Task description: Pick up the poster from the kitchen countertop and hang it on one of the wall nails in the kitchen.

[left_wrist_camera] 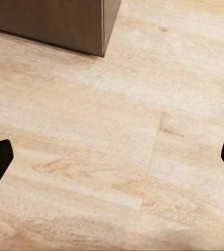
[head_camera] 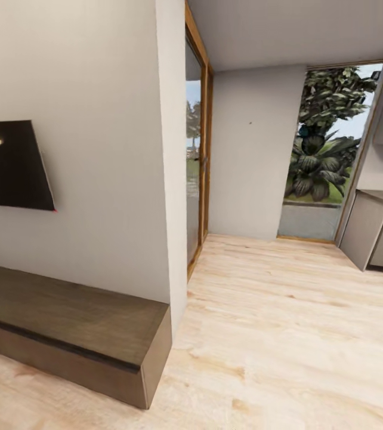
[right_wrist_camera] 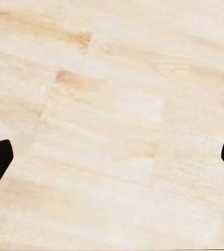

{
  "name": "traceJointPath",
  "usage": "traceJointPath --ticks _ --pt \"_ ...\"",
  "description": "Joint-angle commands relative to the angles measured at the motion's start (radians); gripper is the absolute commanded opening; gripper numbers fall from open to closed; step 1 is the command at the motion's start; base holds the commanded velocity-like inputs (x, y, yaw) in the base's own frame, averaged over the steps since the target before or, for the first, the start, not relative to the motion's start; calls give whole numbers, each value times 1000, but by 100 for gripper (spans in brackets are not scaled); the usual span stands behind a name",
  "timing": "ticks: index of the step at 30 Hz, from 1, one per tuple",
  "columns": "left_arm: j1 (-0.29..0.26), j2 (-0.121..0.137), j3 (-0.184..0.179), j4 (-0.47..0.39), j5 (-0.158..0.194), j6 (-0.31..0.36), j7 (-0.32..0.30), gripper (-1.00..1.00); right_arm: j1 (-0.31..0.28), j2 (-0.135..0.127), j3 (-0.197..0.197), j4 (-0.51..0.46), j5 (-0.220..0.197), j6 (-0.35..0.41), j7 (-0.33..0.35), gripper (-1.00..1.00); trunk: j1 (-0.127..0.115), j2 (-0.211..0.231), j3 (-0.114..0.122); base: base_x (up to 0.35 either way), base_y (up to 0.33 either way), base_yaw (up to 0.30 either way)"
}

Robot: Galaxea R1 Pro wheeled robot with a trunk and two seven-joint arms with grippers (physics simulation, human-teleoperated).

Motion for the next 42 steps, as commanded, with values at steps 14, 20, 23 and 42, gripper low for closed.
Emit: traceJointPath --ticks 14,20,23,42 --pt "0 0 1 1 0 -1 0 100 -1 0 0 1 -1 -3 0 100 0 0 3 0 -16 -253" --pt "0 0 1 1 0 -1 0 100 -1 0 0 1 -1 -3 0 100 0 0 5 0 0 -267" --pt "0 0 1 1 0 -1 0 100 -1 0 0 1 -1 -3 0 100 0 0 6 0 0 -268" --pt "0 -2 0 1 0 0 1 100 -1 0 -285 0 -1 -10 3 100 0 0 11 102 -96 -146"
